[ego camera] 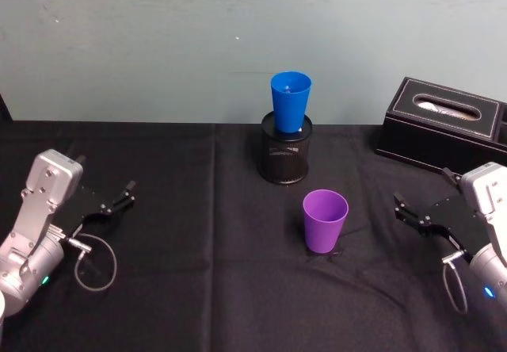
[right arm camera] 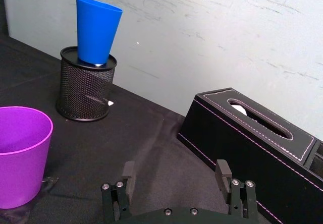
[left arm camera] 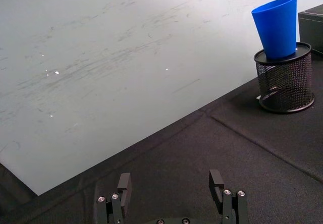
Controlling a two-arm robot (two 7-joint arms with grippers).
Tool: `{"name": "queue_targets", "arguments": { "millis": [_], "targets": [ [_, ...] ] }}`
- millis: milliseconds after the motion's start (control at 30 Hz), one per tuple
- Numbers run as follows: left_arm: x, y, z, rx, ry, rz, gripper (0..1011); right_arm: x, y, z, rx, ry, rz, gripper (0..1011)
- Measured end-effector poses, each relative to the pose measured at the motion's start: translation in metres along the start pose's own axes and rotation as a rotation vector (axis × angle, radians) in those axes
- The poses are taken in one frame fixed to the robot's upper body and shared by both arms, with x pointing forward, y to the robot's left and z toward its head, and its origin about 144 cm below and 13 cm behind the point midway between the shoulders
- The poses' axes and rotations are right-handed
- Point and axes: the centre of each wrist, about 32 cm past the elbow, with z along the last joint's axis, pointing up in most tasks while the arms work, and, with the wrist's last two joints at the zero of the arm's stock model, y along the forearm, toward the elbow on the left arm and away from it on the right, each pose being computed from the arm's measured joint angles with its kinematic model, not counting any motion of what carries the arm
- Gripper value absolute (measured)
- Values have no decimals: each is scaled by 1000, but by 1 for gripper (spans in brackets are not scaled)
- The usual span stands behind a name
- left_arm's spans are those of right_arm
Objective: Pick up one cup with a gripper and tap it against the other cup.
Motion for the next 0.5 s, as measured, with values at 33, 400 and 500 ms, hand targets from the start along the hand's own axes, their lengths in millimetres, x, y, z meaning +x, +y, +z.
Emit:
{"name": "queue_targets", "arguments": {
  "millis": [33, 400, 500],
  "targets": [
    [0, 0, 0, 0, 0, 0, 1011, 0, 0, 0, 0, 0, 0, 1000],
    [0, 0, 0, 0, 0, 0, 1011, 0, 0, 0, 0, 0, 0, 1000],
    [0, 0, 0, 0, 0, 0, 1011, 0, 0, 0, 0, 0, 0, 1000]
  ]
}}
